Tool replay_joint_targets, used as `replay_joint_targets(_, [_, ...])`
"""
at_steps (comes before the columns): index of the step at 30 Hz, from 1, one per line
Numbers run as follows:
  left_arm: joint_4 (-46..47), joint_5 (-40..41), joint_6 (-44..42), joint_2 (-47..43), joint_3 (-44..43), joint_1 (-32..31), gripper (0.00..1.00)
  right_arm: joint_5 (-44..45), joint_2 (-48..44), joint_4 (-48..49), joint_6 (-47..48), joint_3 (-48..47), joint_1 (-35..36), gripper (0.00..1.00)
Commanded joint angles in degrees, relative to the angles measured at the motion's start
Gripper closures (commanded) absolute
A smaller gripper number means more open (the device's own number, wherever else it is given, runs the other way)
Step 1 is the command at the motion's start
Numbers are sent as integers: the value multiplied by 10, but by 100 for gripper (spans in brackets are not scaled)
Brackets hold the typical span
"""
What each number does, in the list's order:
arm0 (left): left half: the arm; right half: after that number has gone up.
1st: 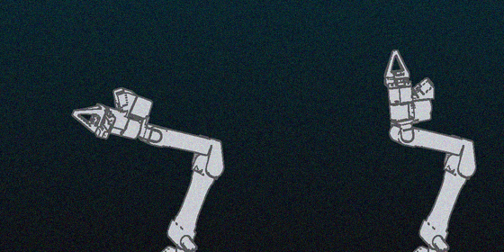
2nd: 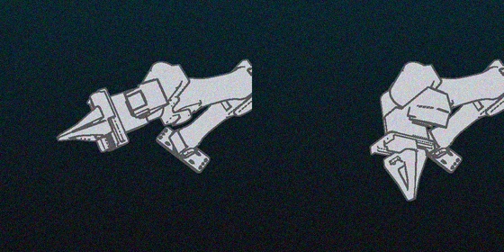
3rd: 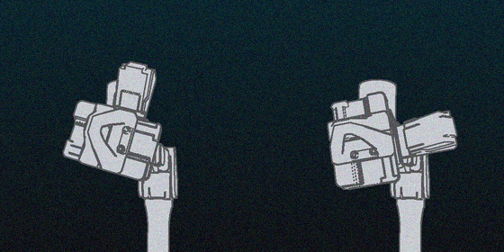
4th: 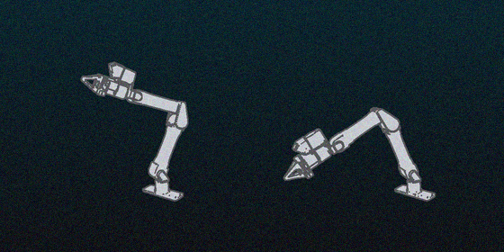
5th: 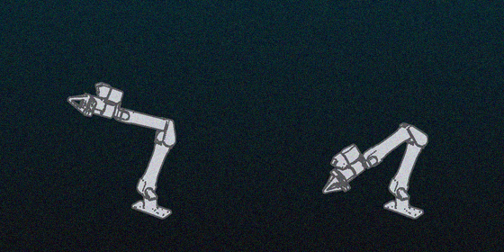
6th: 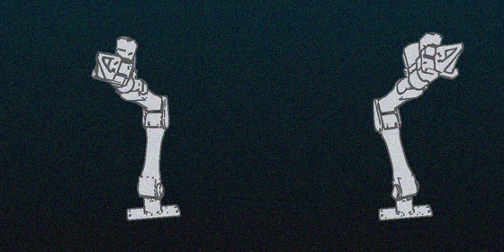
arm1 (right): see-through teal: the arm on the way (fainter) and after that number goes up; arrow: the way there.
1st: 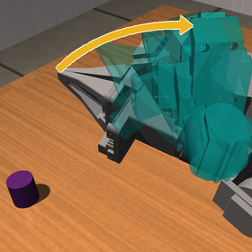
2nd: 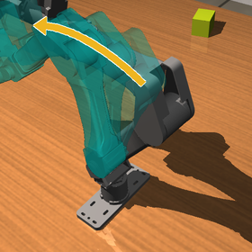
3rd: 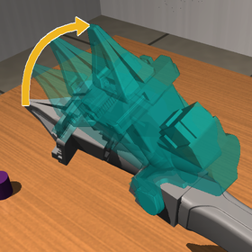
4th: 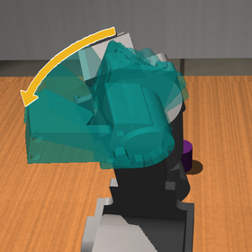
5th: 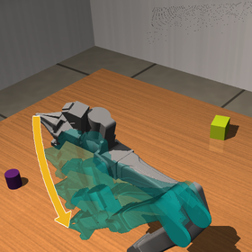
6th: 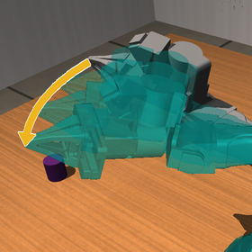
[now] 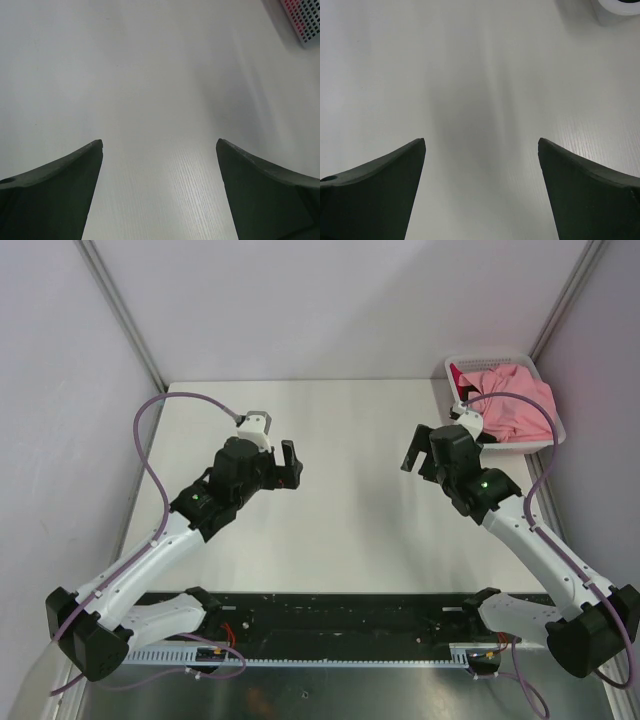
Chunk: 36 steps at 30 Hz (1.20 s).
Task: Fold and stack the t-shirts
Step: Grab crumpled tshirt from bin with the right arm
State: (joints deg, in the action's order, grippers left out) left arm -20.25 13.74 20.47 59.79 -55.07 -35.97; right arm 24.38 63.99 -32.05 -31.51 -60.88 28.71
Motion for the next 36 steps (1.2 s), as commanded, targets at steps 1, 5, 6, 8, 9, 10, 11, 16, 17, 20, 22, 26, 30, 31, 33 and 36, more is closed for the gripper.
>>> replay_joint_targets(1, [18, 0, -10, -5, 2, 3, 1, 8, -4, 12, -8, -23, 3, 1])
replay_joint_targets(5, [18, -9, -15, -8, 2, 2, 0, 7, -2, 26, -9, -26, 1, 1])
replay_joint_targets(6, [18, -12, -16, -9, 1, 2, 1, 7, 0, 30, -8, -28, 0, 1])
replay_joint_targets(8, [16, -16, -17, -9, 1, 2, 1, 8, 9, 41, -5, -36, -3, 1])
replay_joint_targets(9, [16, -19, -17, -9, 1, 2, 1, 8, 15, 46, -3, -43, -5, 1])
replay_joint_targets(10, [16, -22, -17, -9, 1, 2, 1, 9, 23, 52, 0, -50, -9, 1])
replay_joint_targets(11, [15, -23, -17, -7, 0, 2, 1, 14, 31, 60, 6, -58, -12, 1])
replay_joint_targets(16, [3, -27, -17, -4, -7, 2, 1, 24, 87, 116, 41, -106, -75, 1])
replay_joint_targets(17, [2, -26, -17, -6, -7, 2, 1, 20, 102, 127, 46, -117, -95, 1])
replay_joint_targets(20, [2, -28, -18, -8, -8, 2, 1, 12, 146, 161, 59, -155, -153, 1])
replay_joint_targets(22, [0, -30, -18, -9, -9, 2, 1, 8, 176, 187, 68, -177, -186, 1])
replay_joint_targets(26, [-3, -35, -18, -15, -11, 6, 1, 20, 251, 210, 81, -239, -248, 1])
replay_joint_targets(30, [-3, -47, -15, -20, -12, 15, 0, 24, 344, 180, 61, -334, -317, 1])
replay_joint_targets(31, [-3, -50, -15, -20, -13, 18, 0, 24, 368, 170, 58, -359, -329, 1])
replay_joint_targets(33, [-3, -53, -15, -18, -13, 21, 0, 32, 421, 138, 58, -413, -347, 1])
replay_joint_targets(36, [-11, -57, -16, -14, -19, 25, 0, 58, 498, 89, 63, -486, -364, 1])
